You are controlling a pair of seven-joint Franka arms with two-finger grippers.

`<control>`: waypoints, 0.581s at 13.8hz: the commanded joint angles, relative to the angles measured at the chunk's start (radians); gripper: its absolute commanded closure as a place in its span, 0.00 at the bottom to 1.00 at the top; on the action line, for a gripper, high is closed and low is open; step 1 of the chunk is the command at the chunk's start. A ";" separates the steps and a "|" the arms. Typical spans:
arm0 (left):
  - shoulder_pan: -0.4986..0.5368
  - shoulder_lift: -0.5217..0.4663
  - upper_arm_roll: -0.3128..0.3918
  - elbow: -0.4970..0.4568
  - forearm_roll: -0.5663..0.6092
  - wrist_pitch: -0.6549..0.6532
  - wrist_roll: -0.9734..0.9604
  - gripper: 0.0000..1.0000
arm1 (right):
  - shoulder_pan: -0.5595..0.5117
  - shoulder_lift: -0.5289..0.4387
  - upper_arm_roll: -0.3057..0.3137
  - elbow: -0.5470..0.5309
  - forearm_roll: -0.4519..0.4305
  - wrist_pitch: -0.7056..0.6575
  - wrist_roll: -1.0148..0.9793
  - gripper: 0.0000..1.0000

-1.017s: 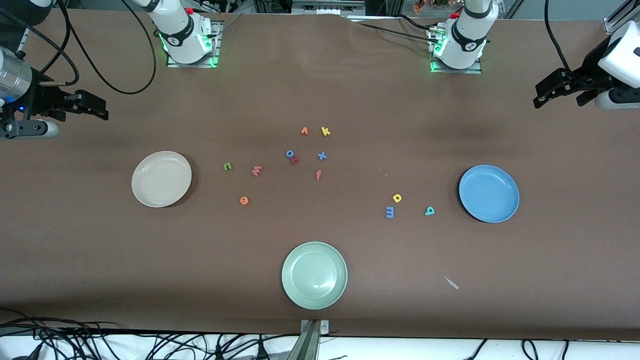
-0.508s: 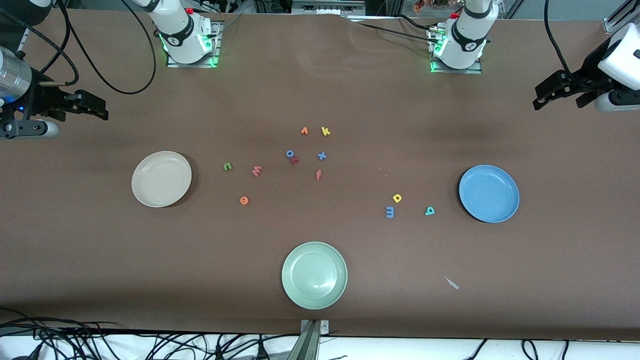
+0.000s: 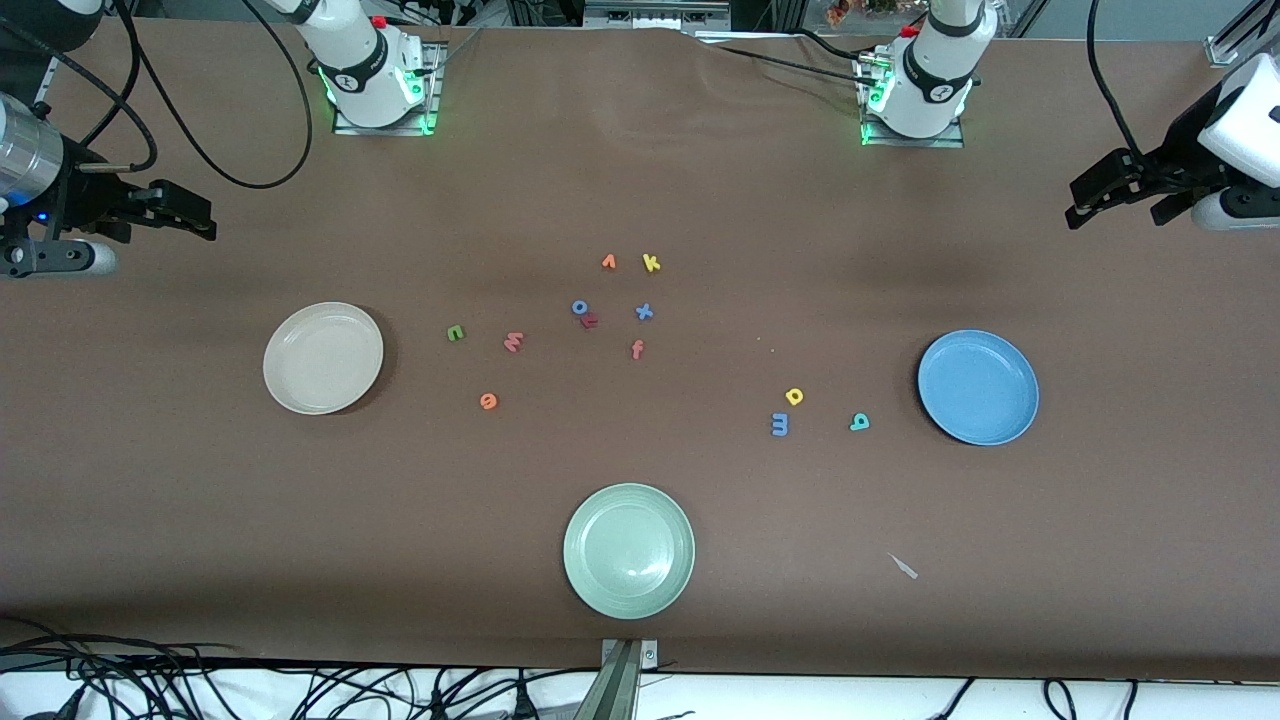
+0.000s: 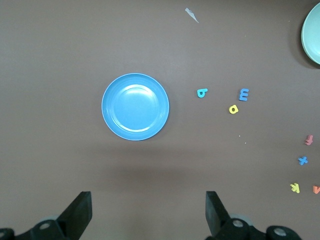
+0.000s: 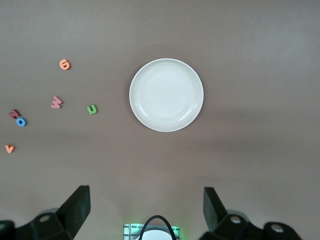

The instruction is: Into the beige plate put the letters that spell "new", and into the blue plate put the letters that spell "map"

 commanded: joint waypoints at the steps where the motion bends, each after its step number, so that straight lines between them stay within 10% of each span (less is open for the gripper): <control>1: 0.010 0.020 -0.001 0.027 -0.038 0.023 -0.006 0.00 | -0.007 0.000 0.003 0.003 0.001 -0.001 0.004 0.00; 8: 0.014 0.026 -0.001 0.027 -0.038 0.028 -0.004 0.00 | -0.007 0.000 0.003 0.003 0.001 -0.001 0.004 0.00</control>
